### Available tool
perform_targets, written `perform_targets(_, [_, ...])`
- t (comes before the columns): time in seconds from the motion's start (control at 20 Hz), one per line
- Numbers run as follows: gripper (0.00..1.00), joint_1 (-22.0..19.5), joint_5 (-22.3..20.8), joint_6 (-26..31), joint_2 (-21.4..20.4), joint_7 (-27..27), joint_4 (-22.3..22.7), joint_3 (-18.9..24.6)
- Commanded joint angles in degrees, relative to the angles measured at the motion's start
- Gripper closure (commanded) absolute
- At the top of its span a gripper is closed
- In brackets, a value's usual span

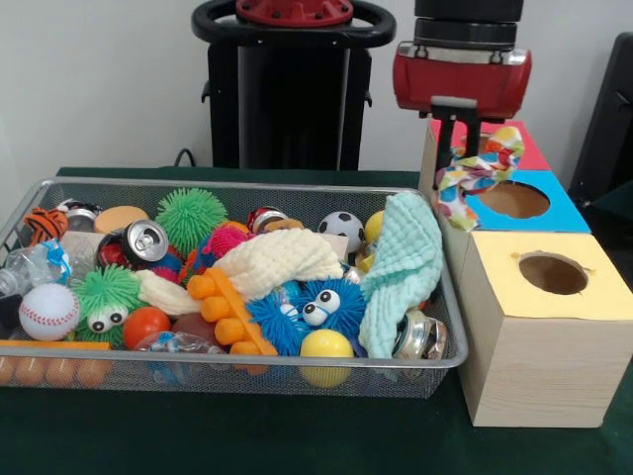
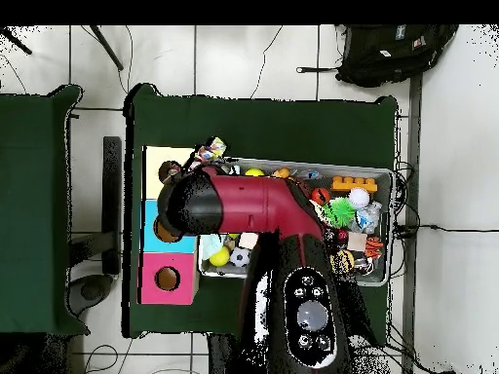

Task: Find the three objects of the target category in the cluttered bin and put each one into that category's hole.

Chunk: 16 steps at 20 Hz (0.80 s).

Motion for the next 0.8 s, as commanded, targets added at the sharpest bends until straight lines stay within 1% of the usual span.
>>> perform_targets(0.05, [1.00,3.2,3.8,6.7,4.6,14.3,-4.0,-3.4])
perform_targets(0.2, [1.00,4.5,4.1,7.1,5.7,13.2,-5.3,-4.4])
perform_targets(0.3, [1.00,5.2,4.6,8.3,6.1,12.4,-6.1,-4.8])
perform_targets(0.8, [1.00,8.0,7.4,7.1,9.8,13.3,-8.6,-7.2])
